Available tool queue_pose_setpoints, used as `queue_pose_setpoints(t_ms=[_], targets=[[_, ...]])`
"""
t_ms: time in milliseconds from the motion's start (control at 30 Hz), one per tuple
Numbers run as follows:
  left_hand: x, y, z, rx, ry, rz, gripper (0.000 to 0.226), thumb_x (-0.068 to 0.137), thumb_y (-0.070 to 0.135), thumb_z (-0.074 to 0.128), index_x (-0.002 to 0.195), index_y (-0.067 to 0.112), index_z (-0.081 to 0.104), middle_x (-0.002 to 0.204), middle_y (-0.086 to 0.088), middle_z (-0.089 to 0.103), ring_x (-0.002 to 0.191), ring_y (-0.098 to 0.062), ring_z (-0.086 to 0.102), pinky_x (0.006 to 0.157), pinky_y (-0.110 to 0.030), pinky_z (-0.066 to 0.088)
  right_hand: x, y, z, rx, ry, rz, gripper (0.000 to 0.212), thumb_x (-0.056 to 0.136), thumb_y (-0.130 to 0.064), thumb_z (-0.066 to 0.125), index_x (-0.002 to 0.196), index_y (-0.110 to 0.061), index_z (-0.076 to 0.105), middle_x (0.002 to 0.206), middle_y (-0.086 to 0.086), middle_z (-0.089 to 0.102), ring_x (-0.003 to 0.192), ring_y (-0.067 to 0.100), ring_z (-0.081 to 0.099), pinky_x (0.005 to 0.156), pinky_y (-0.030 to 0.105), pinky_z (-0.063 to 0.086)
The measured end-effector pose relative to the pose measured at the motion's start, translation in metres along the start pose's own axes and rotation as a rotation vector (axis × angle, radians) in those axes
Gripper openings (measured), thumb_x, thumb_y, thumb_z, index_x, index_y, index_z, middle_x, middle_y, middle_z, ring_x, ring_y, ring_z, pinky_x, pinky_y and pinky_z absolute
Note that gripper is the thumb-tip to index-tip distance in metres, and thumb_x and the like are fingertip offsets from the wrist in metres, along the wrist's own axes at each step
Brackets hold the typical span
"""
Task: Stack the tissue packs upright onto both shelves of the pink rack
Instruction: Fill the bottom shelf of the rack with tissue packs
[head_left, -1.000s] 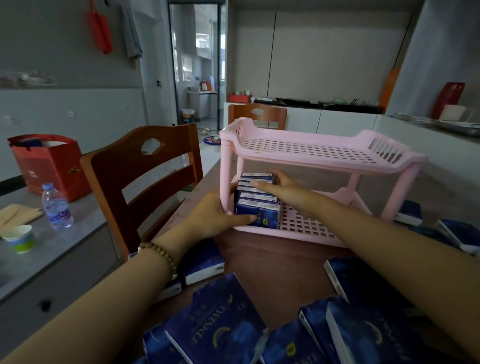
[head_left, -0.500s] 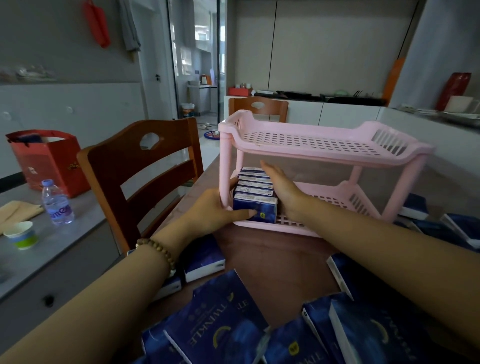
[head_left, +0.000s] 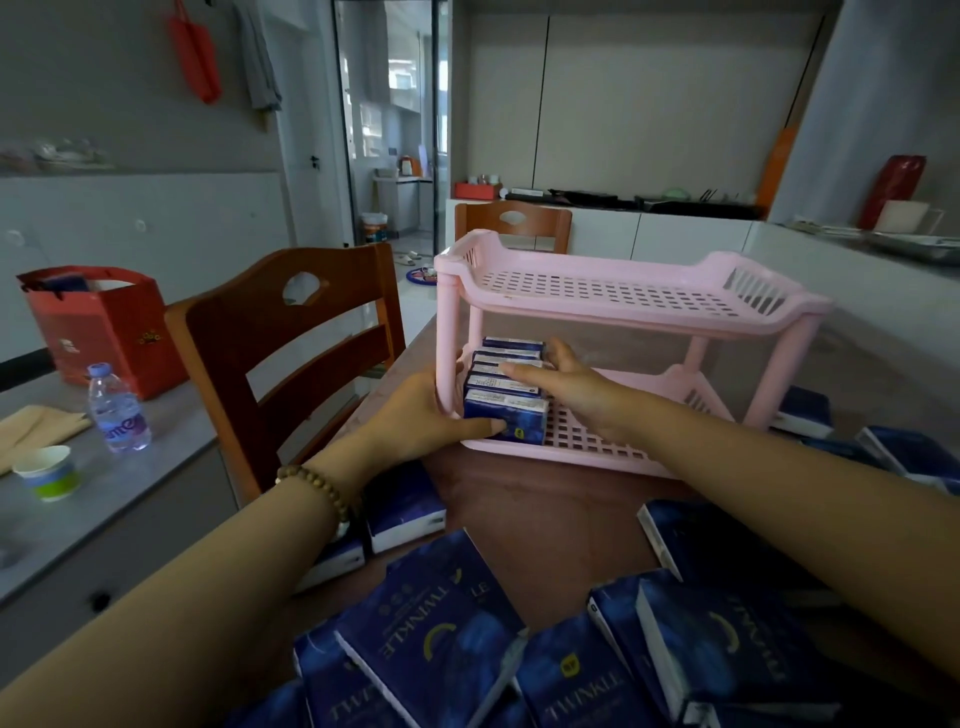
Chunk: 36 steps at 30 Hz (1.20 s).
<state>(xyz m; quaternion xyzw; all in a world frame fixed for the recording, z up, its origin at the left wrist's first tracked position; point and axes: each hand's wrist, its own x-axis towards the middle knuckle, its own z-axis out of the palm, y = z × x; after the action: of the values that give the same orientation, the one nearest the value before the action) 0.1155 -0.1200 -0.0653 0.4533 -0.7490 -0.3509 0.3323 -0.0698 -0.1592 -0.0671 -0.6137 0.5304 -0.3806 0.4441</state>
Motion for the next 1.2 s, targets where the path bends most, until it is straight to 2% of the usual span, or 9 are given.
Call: queue_pose_setpoints(t_ms=[233, 367, 467, 533, 700, 867, 967, 1100, 1200], targets=[[-0.021, 0.015, -0.033, 0.168, -0.151, -0.225, 0.096, 0.074, 0.039, 0.073, 0.148, 0.022, 0.013, 0.149, 0.0, 0.035, 0.133, -0.02, 0.038, 0.106, -0.035, 0.034, -0.06, -0.034, -0.012, -0.255, -0.073, -0.047, 0.077, 0.089, -0.047, 0.051, 0.148, -0.028, 0.006, 0.157, -0.001, 0.016, 0.141, 0.02, 0.023, 0.109, 0.037, 0.024], [-0.056, 0.016, -0.051, 0.289, -0.202, -0.295, 0.094, 0.074, 0.061, 0.055, 0.149, 0.021, 0.015, 0.153, -0.001, 0.029, 0.136, -0.021, 0.035, 0.11, -0.037, 0.032, -0.101, -0.047, -0.001, -0.249, -0.1, -0.169, 0.065, 0.085, -0.045, 0.058, 0.141, -0.035, 0.027, 0.147, -0.011, 0.032, 0.136, 0.01, 0.031, 0.099, 0.026, 0.03], [-0.085, 0.014, -0.056, 0.306, -0.164, -0.269, 0.068, 0.086, 0.055, 0.043, 0.143, 0.02, 0.032, 0.148, -0.001, 0.037, 0.131, -0.018, 0.04, 0.102, -0.031, 0.032, -0.127, -0.053, 0.018, -0.226, -0.15, -0.249, 0.031, 0.082, -0.038, 0.064, 0.112, -0.036, 0.055, 0.123, -0.012, 0.055, 0.115, 0.005, 0.053, 0.094, 0.022, 0.041], [-0.099, 0.009, -0.056, 0.286, -0.137, -0.261, 0.054, 0.092, 0.048, 0.04, 0.138, 0.02, 0.039, 0.14, -0.001, 0.044, 0.122, -0.016, 0.044, 0.097, -0.028, 0.033, -0.138, -0.053, 0.031, -0.286, -0.245, -0.255, 0.032, 0.077, -0.044, 0.066, 0.106, -0.033, 0.062, 0.114, -0.012, 0.061, 0.104, 0.003, 0.058, 0.09, 0.019, 0.044], [-0.121, -0.01, -0.055, 0.312, -0.026, -0.225, 0.051, 0.091, 0.046, 0.045, 0.133, 0.017, 0.048, 0.132, 0.0, 0.052, 0.118, -0.015, 0.051, 0.1, -0.029, 0.039, -0.139, -0.042, 0.057, -0.34, -0.387, -0.072, 0.042, 0.083, -0.049, 0.058, 0.118, -0.026, 0.058, 0.111, -0.017, 0.06, 0.104, -0.001, 0.055, 0.087, 0.012, 0.041], [-0.127, -0.022, -0.053, 0.296, 0.038, -0.136, 0.045, 0.08, 0.054, 0.053, 0.106, 0.019, 0.065, 0.099, -0.003, 0.07, 0.083, -0.012, 0.067, 0.075, -0.025, 0.053, -0.125, -0.043, 0.079, -0.323, -0.328, 0.094, 0.044, 0.085, -0.054, 0.053, 0.114, -0.024, 0.063, 0.107, -0.011, 0.06, 0.102, 0.01, 0.051, 0.078, 0.023, 0.038], [-0.125, -0.03, -0.05, 0.26, 0.108, -0.126, 0.033, 0.084, 0.045, 0.058, 0.101, 0.017, 0.061, 0.096, -0.004, 0.068, 0.083, -0.014, 0.066, 0.075, -0.028, 0.053, -0.118, -0.043, 0.09, -0.224, -0.275, 0.099, 0.039, 0.086, -0.044, 0.058, 0.118, -0.02, 0.06, 0.105, -0.009, 0.059, 0.09, 0.004, 0.053, 0.066, 0.015, 0.037], [-0.125, -0.033, -0.046, 0.2, 0.156, -0.089, 0.032, 0.077, 0.056, 0.052, 0.095, 0.03, 0.053, 0.098, 0.003, 0.067, 0.082, -0.008, 0.066, 0.073, -0.023, 0.053, -0.11, -0.037, 0.095, -0.067, -0.268, 0.058, 0.043, 0.086, -0.027, 0.064, 0.126, -0.026, 0.05, 0.115, -0.007, 0.055, 0.099, 0.013, 0.061, 0.086, 0.03, 0.052], [-0.126, -0.028, -0.045, 0.18, 0.185, -0.079, 0.03, 0.076, 0.059, 0.048, 0.092, 0.035, 0.045, 0.095, 0.009, 0.063, 0.082, -0.01, 0.065, 0.076, -0.032, 0.053, -0.11, -0.038, 0.097, -0.03, -0.255, 0.059, 0.052, 0.086, -0.015, 0.064, 0.132, -0.028, 0.044, 0.115, -0.006, 0.049, 0.093, 0.015, 0.064, 0.071, 0.022, 0.054]])
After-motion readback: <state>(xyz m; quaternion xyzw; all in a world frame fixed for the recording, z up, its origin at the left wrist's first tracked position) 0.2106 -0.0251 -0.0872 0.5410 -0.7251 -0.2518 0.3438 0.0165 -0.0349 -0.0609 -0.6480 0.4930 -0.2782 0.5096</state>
